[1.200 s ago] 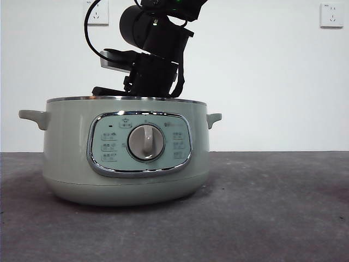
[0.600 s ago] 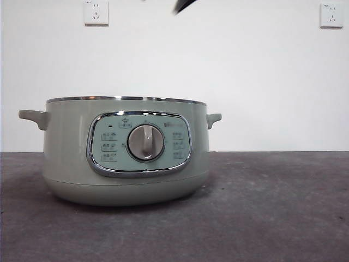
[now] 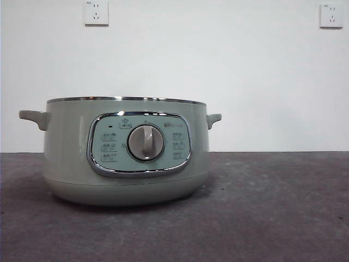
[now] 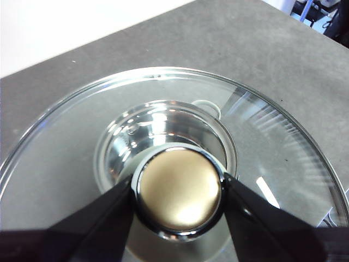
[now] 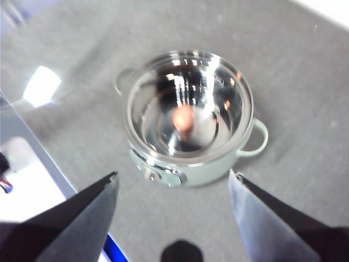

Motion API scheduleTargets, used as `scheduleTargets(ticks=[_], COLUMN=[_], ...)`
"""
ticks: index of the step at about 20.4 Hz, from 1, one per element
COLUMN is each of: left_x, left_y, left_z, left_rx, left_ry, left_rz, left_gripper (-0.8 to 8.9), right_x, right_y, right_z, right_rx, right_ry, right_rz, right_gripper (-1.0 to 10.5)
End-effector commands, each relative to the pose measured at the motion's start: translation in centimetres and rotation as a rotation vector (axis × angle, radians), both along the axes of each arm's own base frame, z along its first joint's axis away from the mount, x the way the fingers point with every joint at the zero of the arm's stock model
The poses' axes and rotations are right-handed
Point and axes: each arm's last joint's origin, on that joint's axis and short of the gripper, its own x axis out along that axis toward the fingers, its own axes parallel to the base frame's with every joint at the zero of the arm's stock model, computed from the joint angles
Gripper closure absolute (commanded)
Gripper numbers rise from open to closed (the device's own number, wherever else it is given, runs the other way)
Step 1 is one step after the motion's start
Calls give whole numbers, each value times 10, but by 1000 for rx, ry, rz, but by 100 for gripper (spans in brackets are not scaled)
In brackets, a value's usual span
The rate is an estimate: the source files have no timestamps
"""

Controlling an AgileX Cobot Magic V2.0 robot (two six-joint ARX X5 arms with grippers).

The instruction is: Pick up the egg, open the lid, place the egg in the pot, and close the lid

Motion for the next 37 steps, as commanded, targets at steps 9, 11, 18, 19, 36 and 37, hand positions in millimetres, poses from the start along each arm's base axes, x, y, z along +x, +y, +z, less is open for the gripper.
scheduleTargets(ticks=[9, 11, 18, 19, 36, 37], left_x=[72, 90, 139, 142, 165, 166], left_y=[-45, -58, -83, -84, -95, -95], left_z=[-77, -88, -125, -127, -160, -161], left_rx=[-42, -30, -6, -5, 50, 52], left_ry=[-11, 9, 54, 54, 134, 136], left_rz=[-52, -60, -59, -58, -35, -34], left_gripper=[821, 821, 821, 821, 821, 821], right_x=[-69, -77, -93, -94, -91, -91], right_y=[-57, -64, -77, -78, -78, -78], right_z=[-49, -72, -134, -137, -144, -144], right_rx=[50, 69, 57, 55, 43, 45], right_ry=[58, 90, 201, 204, 177, 176], right_rz=[-58, -86, -165, -179, -211, -211], right_gripper=[604, 604, 604, 604, 604, 604])
